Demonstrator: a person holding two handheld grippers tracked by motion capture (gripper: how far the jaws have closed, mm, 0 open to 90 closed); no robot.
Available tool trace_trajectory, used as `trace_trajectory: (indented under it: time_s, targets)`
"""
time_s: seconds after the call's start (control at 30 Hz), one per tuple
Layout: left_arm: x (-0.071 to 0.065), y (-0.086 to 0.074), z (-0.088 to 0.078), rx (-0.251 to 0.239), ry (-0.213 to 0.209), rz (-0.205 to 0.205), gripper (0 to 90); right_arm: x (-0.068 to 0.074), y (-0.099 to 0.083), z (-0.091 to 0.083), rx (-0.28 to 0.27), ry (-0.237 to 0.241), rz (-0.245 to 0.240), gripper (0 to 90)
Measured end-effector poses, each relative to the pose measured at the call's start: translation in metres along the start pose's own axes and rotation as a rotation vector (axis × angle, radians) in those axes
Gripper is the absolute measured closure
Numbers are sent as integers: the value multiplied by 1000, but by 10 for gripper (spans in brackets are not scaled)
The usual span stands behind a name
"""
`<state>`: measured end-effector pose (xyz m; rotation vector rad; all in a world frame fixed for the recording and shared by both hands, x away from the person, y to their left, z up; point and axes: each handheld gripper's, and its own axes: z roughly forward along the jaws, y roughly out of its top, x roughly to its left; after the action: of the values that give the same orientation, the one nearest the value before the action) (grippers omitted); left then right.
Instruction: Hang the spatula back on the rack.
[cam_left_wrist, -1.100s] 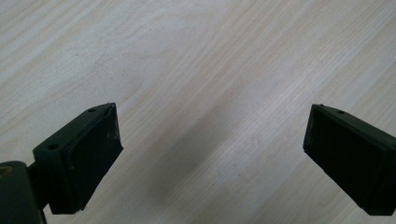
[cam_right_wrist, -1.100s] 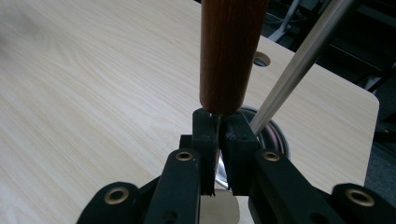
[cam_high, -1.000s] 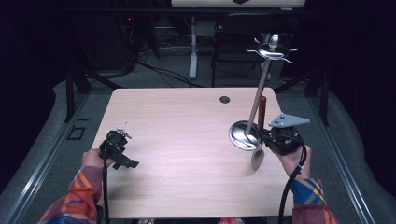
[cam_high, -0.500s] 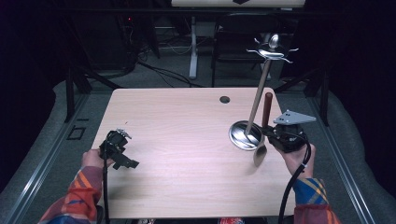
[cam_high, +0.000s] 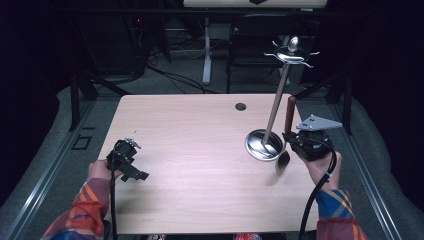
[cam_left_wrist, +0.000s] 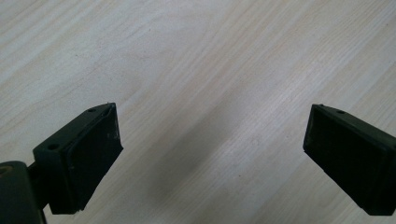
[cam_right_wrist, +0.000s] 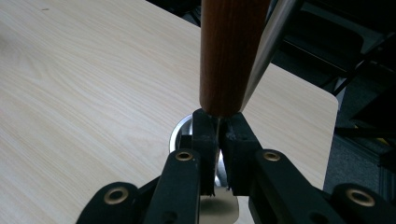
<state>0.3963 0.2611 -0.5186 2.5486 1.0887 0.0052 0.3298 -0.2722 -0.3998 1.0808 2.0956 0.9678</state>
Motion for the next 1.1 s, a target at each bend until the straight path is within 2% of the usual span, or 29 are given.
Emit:
trace_trajectory:
  time_s: [0.6, 1.1]
  targets:
    - [0, 0, 1, 3, -2, 1, 39, -9, 5, -3, -3, -26, 2, 848]
    - [0, 1, 1, 2, -3, 1, 39, -14, 10, -2, -38, -52, 18, 847]
